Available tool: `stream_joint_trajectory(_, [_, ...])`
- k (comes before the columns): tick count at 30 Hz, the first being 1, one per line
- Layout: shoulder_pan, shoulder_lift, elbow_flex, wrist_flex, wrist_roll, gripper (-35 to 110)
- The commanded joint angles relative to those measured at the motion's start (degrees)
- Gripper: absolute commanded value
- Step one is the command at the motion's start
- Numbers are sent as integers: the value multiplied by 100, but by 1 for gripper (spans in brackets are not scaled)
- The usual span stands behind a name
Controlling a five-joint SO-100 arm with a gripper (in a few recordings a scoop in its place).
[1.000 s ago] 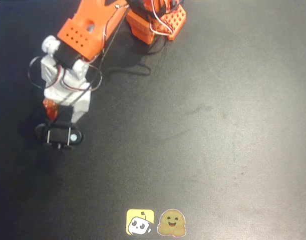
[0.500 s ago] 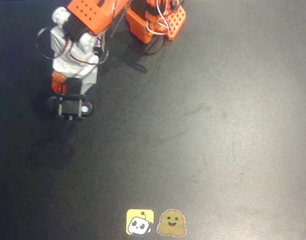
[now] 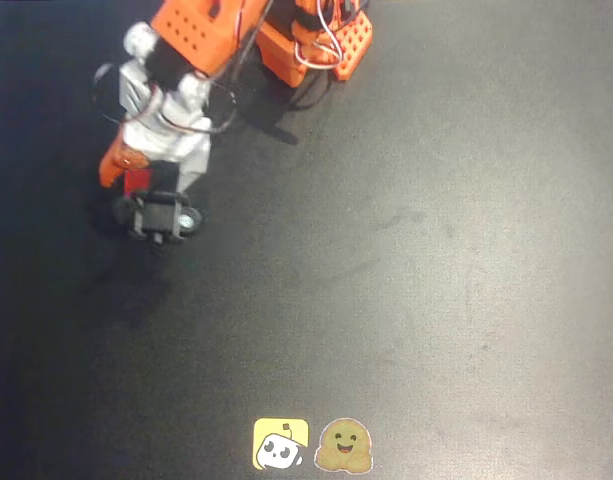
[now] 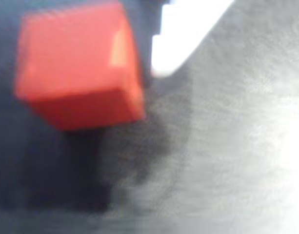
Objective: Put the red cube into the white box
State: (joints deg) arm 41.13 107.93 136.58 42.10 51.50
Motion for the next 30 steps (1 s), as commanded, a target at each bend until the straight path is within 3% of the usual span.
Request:
stream_joint_trajectory(1, [9,-70,105,-360,70,27])
stream_joint_trajectory(7, [53,-290,255,-703,88,23])
stream_joint_trajectory(12, [88,-396,255,-773,141,1])
stream_joint_trajectory(19, [185,-404,193,-659,352,0])
stream_joint_trajectory(30, [1195,53,-1740,2584,2232,0])
